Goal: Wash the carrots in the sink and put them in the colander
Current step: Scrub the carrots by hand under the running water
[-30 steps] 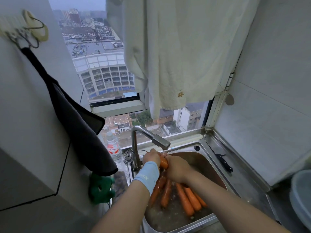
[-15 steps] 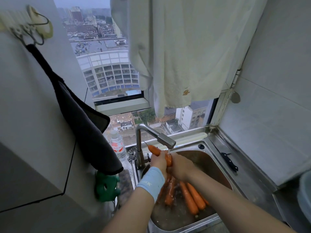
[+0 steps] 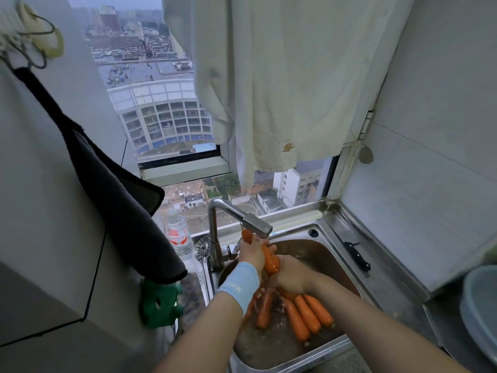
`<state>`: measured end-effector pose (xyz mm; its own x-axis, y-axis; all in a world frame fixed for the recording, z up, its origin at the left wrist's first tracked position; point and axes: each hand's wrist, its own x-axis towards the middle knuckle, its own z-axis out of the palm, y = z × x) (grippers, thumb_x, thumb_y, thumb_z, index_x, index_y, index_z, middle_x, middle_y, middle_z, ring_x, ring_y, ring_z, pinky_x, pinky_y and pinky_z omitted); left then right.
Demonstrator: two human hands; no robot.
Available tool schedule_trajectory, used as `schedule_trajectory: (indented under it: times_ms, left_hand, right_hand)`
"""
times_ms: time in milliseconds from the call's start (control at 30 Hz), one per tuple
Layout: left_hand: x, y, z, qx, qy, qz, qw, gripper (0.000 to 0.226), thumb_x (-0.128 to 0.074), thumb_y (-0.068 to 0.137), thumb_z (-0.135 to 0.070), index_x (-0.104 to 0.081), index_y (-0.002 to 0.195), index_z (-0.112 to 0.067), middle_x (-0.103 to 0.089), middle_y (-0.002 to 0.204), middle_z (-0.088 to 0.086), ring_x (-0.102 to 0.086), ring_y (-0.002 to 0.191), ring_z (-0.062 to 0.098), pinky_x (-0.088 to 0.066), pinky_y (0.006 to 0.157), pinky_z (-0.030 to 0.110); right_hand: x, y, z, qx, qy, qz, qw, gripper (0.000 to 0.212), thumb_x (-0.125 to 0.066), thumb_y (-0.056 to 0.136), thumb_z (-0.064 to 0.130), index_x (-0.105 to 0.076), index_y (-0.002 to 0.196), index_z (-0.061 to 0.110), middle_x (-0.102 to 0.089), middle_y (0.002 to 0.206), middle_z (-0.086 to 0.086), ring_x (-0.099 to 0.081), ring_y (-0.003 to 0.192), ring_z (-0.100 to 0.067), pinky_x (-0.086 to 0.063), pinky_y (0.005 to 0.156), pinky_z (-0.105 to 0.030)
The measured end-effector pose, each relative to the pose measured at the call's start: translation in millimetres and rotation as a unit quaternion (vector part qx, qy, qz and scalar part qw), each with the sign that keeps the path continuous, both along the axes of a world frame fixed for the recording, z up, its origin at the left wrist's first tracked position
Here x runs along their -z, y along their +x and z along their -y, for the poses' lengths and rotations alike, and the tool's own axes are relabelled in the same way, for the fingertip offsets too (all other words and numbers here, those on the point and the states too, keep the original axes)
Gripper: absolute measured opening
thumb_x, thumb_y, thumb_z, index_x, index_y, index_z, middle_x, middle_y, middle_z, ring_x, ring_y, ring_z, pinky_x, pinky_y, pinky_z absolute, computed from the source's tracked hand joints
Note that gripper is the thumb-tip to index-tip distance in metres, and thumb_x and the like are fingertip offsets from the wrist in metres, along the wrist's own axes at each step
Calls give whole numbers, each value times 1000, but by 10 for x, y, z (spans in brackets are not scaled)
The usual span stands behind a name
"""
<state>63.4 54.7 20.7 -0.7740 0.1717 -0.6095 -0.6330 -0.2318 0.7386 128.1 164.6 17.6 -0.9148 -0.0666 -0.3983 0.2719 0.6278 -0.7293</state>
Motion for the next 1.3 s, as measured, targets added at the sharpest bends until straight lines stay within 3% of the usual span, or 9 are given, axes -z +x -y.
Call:
schedule_trajectory:
  times_ms: [133, 333, 433, 533, 667, 767, 933, 1133, 1300]
  left_hand:
    - [126, 85, -14, 68, -36, -74, 994, 57, -57, 100, -19, -29, 148, -31, -56, 137, 3, -64, 113, 23, -50, 103, 53]
    - [70, 107, 56, -28, -62, -19, 997, 27, -49, 104, -37, -51, 121, -16, -67, 98, 7, -67, 78, 20, -55, 80, 37]
    - [18, 25, 143, -90, -40, 10, 995, 53, -52, 93, -61, -61, 100, -10, -68, 84, 11, -65, 66, 27, -59, 73, 38]
    - [389, -177, 173, -76, -67, -4, 995, 90, -61, 54, -83, -65, 112, -15, -73, 99, 9, -71, 91, 34, -56, 93, 52]
    - [1, 140, 235, 68, -85, -52, 993, 45, -64, 93, -45, -49, 129, -22, -69, 112, 2, -66, 102, 20, -48, 100, 42]
    - [49, 254, 199, 122, -70, -71, 987, 42, -64, 96, -31, -50, 134, -22, -69, 115, 4, -65, 106, 22, -50, 103, 46]
    - [37, 298, 114, 110, -129, -97, 981, 26, -45, 104, -41, -46, 123, -25, -64, 111, 0, -62, 105, 20, -47, 105, 44]
    - [-12, 210, 48, 78, -223, -127, 963, 49, -25, 107, -47, -56, 128, -17, -61, 111, 2, -59, 112, 28, -40, 99, 36]
    - [133, 201, 129, 168, -134, -112, 970, 30, -51, 102, -32, -54, 129, -21, -68, 115, 4, -64, 108, 22, -49, 104, 44]
  right_hand:
    - [-1, 39, -9, 11, 52, -23, 998, 17, -72, 79, 30, -75, 95, 25, -76, 92, 4, -71, 88, -13, -57, 91, -39]
    - [-22, 126, 191, -13, 175, -73, 982, 17, -61, 88, 40, -70, 95, 28, -69, 90, 7, -64, 80, -13, -57, 79, -34]
    - [-22, 83, 316, -6, 191, -85, 978, 18, -63, 83, 40, -65, 97, 29, -67, 88, 9, -66, 78, -13, -60, 78, -38]
    - [-61, 16, 357, 9, 190, -82, 978, 22, -63, 80, 34, -63, 102, 26, -68, 91, 6, -67, 82, -18, -59, 80, -40]
    - [-78, -46, 282, 24, 199, -82, 976, 16, -67, 86, 31, -64, 101, 26, -68, 91, 6, -66, 82, -16, -56, 77, -33]
    - [-74, -66, 248, 32, 194, -91, 976, 15, -61, 93, 29, -64, 107, 24, -69, 97, 5, -66, 85, -15, -53, 80, -31]
    - [-56, -76, 252, 15, 213, -100, 972, 19, -57, 99, 22, -67, 115, 21, -71, 106, 0, -70, 98, -20, -55, 89, -33]
    - [-55, -85, 264, 7, 198, -83, 977, 18, -56, 97, 22, -70, 107, 18, -70, 100, -1, -68, 90, -22, -57, 83, -34]
    - [-45, -63, 199, 31, 187, -63, 980, 21, -64, 90, 28, -61, 108, 18, -66, 102, -2, -67, 94, -22, -55, 84, -33]
